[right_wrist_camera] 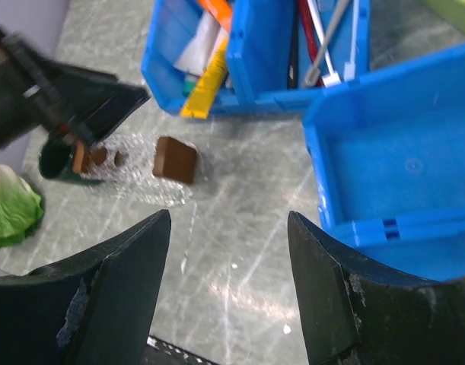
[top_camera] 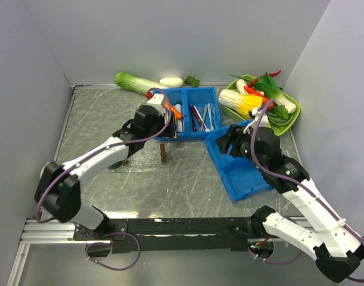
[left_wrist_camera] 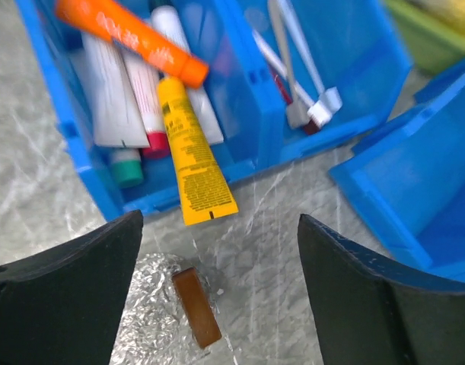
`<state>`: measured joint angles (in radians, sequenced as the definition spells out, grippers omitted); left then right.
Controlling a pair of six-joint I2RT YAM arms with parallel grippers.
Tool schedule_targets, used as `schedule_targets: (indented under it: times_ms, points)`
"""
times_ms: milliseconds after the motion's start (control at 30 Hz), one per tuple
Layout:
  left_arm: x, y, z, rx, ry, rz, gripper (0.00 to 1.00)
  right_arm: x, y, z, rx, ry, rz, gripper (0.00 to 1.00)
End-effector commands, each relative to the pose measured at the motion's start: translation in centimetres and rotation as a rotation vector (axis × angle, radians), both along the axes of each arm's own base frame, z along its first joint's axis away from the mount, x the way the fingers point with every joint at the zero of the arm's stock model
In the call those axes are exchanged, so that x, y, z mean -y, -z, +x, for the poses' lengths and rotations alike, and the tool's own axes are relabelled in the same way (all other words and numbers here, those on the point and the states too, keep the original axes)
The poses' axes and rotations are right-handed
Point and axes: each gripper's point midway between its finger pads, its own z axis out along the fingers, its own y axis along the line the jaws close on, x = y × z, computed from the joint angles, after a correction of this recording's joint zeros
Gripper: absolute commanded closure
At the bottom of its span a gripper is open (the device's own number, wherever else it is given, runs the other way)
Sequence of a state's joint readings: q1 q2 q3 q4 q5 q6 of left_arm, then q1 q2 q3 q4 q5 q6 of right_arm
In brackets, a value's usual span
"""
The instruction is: Prepare toiletry sets of a toothbrush and toothpaste on the tray
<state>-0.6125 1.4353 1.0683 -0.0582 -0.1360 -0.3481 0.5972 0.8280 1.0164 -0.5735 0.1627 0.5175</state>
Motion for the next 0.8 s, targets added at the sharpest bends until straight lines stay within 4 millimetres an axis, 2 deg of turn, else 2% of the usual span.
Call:
schedule_targets:
  times_ms: [0, 167, 367, 767]
  points:
    - [1.9, 0.5, 1.1, -0.046, 0.035, -0.016, 0.16, 1.1, 0.4, -1.5, 0.003, 0.002, 0.007, 0.3]
    - [2.2, 2.8, 1.6, -0.135, 0.039, -0.072, 0.23, 1.3, 1.3, -2.0, -0.012, 0.001, 0.009, 0.31]
    - [2.2, 5.4, 1.8, -0.222, 0.054, -0.08, 0.28, 0.4, 1.8, -1.7, -0.032, -0.023, 0.021, 0.32]
    - [2.4, 8.4, 2.3, -0.334, 0.079, -0.119, 0.34, -0.8, 1.8, -1.0, -0.045, -0.045, 0.04, 0.33]
